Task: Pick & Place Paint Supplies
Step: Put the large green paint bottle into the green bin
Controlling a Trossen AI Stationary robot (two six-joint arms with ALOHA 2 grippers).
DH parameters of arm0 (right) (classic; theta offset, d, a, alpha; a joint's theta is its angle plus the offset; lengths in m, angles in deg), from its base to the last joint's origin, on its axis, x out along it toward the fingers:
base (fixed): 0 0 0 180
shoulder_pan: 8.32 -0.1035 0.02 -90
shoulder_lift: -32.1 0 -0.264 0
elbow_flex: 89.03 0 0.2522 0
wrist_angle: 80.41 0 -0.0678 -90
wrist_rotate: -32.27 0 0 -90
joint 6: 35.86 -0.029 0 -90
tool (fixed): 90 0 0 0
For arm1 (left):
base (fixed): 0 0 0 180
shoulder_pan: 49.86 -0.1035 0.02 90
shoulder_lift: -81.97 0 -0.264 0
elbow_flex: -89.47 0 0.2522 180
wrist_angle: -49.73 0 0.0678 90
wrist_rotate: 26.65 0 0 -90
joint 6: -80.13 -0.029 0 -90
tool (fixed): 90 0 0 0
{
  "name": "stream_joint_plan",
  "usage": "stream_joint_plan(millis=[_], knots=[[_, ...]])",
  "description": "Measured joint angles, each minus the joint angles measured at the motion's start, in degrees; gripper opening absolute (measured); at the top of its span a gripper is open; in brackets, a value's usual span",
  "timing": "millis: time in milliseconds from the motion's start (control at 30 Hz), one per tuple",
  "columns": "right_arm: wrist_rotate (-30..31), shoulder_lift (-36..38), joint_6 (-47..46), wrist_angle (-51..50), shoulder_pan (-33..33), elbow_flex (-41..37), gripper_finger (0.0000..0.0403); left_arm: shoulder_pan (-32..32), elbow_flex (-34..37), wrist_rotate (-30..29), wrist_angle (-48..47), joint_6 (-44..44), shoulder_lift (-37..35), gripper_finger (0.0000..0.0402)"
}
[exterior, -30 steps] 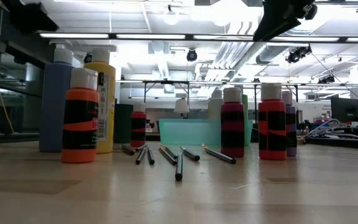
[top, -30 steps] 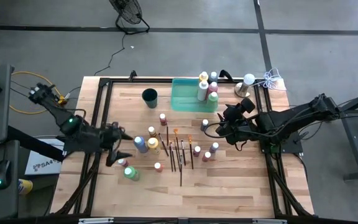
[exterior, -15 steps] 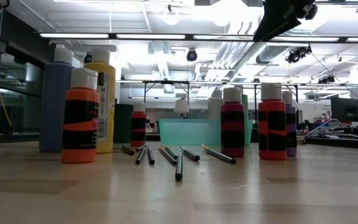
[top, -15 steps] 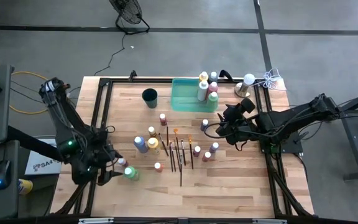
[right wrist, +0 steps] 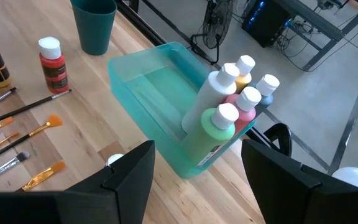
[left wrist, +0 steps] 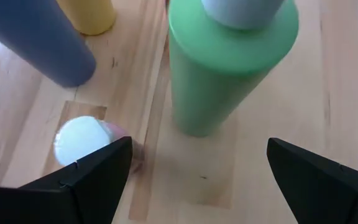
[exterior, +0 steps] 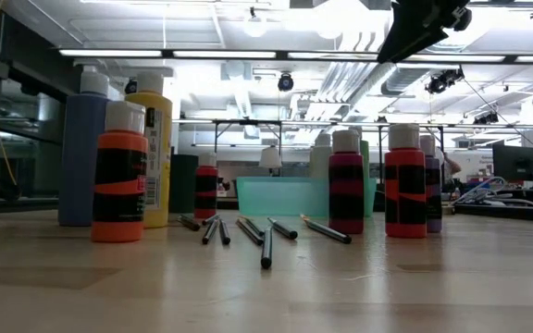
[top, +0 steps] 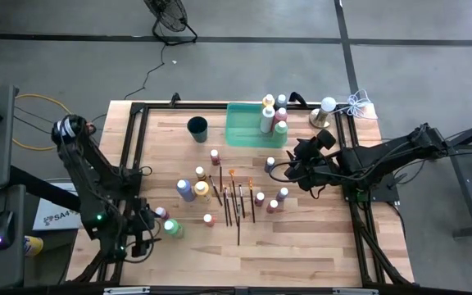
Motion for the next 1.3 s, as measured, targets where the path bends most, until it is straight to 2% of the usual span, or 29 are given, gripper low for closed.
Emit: stream_joint_plan(millis=[367, 967, 1167, 1300], knots=[[-0.01, 0.00, -0.80, 0.01, 0.00, 0.00, 0.0235, 0.00, 0.02, -0.75, 11.03, 0.02, 4.24, 0.0365], [0.31, 0.00, -0.83, 0.41, -2.36, 0.00, 0.0235, -0.02, 0.07, -6.13, 10.18, 8.70, 15.71, 0.0365], [0.50, 0.00, -0.83, 0.44, -2.34, 0.00, 0.0235, -1.47, 0.07, -8.62, 10.39, 8.35, 17.78, 0.0365], [0.50, 0.00, -0.83, 0.44, -2.32, 0.00, 0.0235, -4.74, 0.09, -8.30, 12.01, 3.88, 19.03, 0.0365]])
